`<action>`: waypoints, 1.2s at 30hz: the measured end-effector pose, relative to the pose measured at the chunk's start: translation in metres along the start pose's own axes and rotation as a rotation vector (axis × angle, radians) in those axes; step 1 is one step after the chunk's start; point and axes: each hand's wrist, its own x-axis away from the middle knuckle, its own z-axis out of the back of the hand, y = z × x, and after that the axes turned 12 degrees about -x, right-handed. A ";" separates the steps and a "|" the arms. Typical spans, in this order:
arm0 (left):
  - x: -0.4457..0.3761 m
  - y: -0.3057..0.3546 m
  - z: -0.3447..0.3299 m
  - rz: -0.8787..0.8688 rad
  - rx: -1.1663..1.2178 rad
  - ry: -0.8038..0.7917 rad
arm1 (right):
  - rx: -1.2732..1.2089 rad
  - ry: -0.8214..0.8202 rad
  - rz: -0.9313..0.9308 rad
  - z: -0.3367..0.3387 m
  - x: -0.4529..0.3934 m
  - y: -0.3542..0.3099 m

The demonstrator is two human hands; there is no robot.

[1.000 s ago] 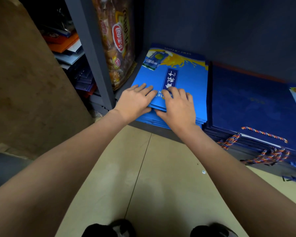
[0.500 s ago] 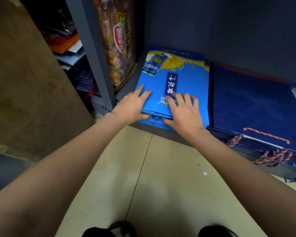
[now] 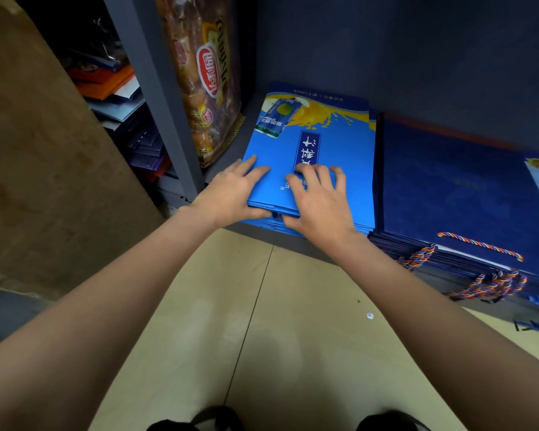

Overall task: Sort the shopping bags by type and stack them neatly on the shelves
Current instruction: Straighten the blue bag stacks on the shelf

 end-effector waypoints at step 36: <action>0.000 0.028 -0.016 -0.003 -0.176 0.173 | -0.065 -0.064 0.049 0.006 0.013 0.023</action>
